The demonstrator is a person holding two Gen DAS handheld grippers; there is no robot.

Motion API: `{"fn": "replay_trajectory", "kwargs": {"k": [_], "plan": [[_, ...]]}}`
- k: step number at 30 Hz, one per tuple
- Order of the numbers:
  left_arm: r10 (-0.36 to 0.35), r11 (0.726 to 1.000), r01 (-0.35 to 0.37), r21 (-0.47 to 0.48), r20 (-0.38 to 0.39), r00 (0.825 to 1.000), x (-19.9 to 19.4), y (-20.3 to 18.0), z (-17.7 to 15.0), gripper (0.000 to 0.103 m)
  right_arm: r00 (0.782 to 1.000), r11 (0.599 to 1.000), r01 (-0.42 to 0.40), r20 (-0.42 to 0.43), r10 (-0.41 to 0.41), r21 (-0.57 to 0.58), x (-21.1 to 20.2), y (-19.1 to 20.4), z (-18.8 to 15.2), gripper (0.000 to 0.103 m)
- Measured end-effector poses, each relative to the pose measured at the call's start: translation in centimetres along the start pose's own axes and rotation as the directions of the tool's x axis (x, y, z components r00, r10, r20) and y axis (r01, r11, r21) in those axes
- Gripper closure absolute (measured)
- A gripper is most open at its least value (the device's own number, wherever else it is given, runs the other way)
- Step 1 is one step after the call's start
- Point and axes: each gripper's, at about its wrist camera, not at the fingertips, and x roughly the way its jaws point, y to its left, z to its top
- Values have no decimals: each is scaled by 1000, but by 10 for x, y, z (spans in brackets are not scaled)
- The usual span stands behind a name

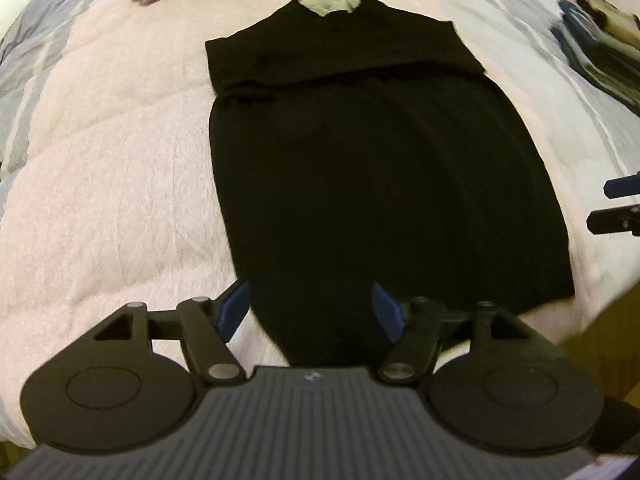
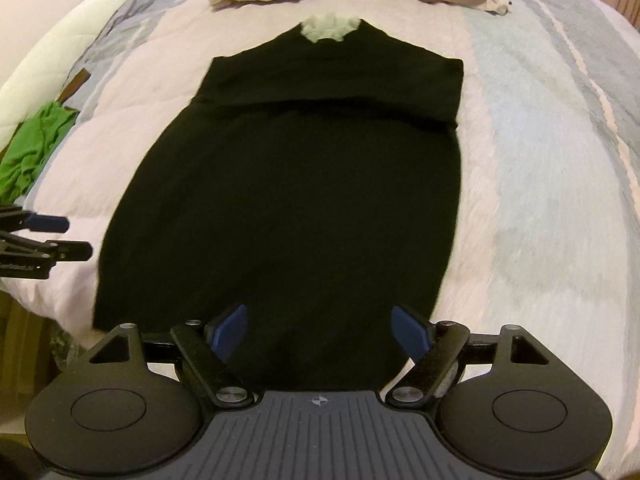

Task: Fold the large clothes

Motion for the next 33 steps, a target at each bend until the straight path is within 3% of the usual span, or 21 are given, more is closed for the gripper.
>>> {"fn": "replay_trajectory", "kwargs": {"k": [8, 16, 18, 20, 21, 23, 27, 29, 33], "plan": [[-58, 997, 56, 50, 30, 998, -31, 5, -32, 39, 999, 1000, 16, 44, -15, -3, -29, 37, -25, 26], [-59, 998, 58, 22, 42, 997, -30, 8, -38, 38, 999, 998, 31, 40, -29, -54, -28, 33, -26, 26], [-63, 997, 61, 39, 47, 997, -26, 7, -40, 38, 998, 994, 44, 41, -40, -96, -23, 32, -27, 26], [-40, 992, 29, 119, 92, 995, -25, 1, -48, 38, 996, 974, 83, 58, -73, -213, -17, 38, -35, 26], [-17, 978, -12, 210, 139, 990, -26, -6, -55, 37, 993, 949, 109, 72, -92, -296, -12, 45, -41, 26], [-16, 915, -65, 398, 199, 980, -21, -20, -75, 37, 991, 890, 128, 79, -104, -438, 0, 55, -57, 26], [-54, 801, -69, 594, 187, 981, 1, -36, -110, 37, 993, 796, 113, 77, -84, -595, 26, 67, -88, 26], [-43, 738, -94, 668, 185, 982, 17, -43, -124, 37, 992, 768, 126, 87, -92, -628, 38, 70, -99, 26], [-20, 589, -157, 793, 208, 978, 45, -55, -143, 40, 989, 756, 144, 102, -103, -639, 59, 68, -109, 26]]}}
